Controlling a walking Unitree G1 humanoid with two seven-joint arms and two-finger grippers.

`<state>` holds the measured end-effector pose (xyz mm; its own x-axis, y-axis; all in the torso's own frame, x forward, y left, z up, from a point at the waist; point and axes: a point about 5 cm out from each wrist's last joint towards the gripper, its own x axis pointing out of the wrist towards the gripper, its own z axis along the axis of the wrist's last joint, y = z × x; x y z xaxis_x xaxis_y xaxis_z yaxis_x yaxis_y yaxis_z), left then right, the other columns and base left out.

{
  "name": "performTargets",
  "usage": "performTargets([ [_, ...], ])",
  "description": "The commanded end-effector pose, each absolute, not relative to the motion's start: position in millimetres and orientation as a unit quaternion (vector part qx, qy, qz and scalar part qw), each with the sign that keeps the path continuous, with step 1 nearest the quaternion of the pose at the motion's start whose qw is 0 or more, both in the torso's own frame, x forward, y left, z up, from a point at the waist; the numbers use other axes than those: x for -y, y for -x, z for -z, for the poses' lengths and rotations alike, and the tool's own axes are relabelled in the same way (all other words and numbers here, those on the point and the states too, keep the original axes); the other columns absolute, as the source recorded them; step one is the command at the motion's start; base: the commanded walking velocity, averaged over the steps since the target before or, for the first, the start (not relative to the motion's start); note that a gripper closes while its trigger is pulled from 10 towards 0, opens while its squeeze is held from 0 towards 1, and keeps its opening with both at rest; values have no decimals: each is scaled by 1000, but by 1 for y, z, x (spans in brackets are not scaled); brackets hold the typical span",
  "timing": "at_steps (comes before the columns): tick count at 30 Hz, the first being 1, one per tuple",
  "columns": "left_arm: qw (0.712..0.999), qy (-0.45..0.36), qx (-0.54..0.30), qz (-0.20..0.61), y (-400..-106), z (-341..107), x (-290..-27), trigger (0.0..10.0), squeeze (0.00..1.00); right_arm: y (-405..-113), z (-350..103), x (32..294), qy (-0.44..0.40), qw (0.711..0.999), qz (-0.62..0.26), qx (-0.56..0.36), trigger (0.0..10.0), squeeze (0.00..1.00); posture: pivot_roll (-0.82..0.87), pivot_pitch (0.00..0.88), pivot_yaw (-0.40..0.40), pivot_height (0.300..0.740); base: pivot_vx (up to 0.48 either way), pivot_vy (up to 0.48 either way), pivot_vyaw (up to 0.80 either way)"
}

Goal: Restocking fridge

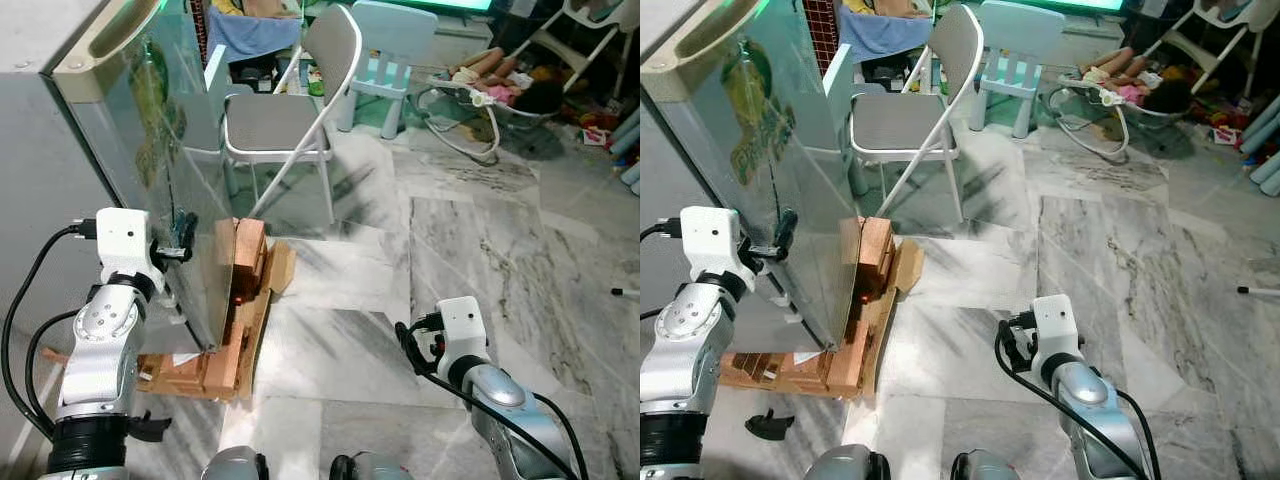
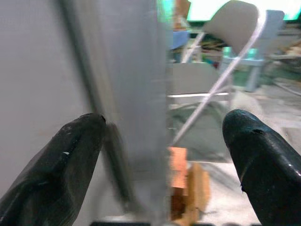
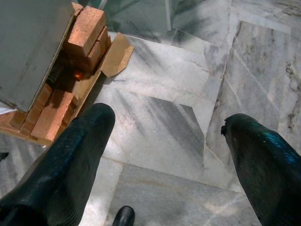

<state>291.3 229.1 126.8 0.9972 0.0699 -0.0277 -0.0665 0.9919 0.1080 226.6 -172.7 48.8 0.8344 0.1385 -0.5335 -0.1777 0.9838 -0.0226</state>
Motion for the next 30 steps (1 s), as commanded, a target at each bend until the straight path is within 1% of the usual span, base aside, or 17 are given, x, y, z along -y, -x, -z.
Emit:
performTargets([
  [1, 997, -56, -11, -52, -292, -130, -235, 10000, 0, -226, -49, 176, 40, 956, -81, -279, 10000, 0, 109, 69, -68, 740, 0, 0, 0],
  [7, 998, -44, -12, -31, -293, -127, -231, 10000, 0, -226, -48, 175, 41, 955, -86, -280, 10000, 0, 112, 73, -70, 740, 0, 0, 0],
  [9, 998, -56, -11, -2, -296, -127, -224, 10000, 0, -226, -49, 175, 41, 955, -87, -280, 10000, 0, 107, 71, -66, 740, 0, 0, 0],
  [11, 998, -57, -12, 6, -297, -126, -222, 10000, 0, -226, -49, 175, 41, 956, -86, -279, 10000, 0, 105, 72, -65, 740, 0, 0, 0],
  [20, 998, -70, -8, -2, -309, -129, -223, 10000, 0, -226, -49, 174, 39, 956, -86, -278, 10000, 0, 102, 70, -62, 740, 0, 0, 0],
  [25, 998, -62, -4, -29, -321, -135, -228, 10000, 0, -226, -50, 173, 38, 956, -86, -277, 10000, 0, 100, 70, -60, 740, 0, 0, 0],
  [27, 998, -60, -1, -25, -324, -137, -226, 10000, 0, -226, -50, 173, 38, 956, -86, -276, 10000, 0, 100, 70, -60, 740, 0, 0, 0],
  [30, 998, -55, 12, -3, -333, -143, -216, 10000, 0, -226, -49, 172, 37, 956, -88, -276, 10000, 0, 103, 70, -63, 740, 0, 0, 0],
])
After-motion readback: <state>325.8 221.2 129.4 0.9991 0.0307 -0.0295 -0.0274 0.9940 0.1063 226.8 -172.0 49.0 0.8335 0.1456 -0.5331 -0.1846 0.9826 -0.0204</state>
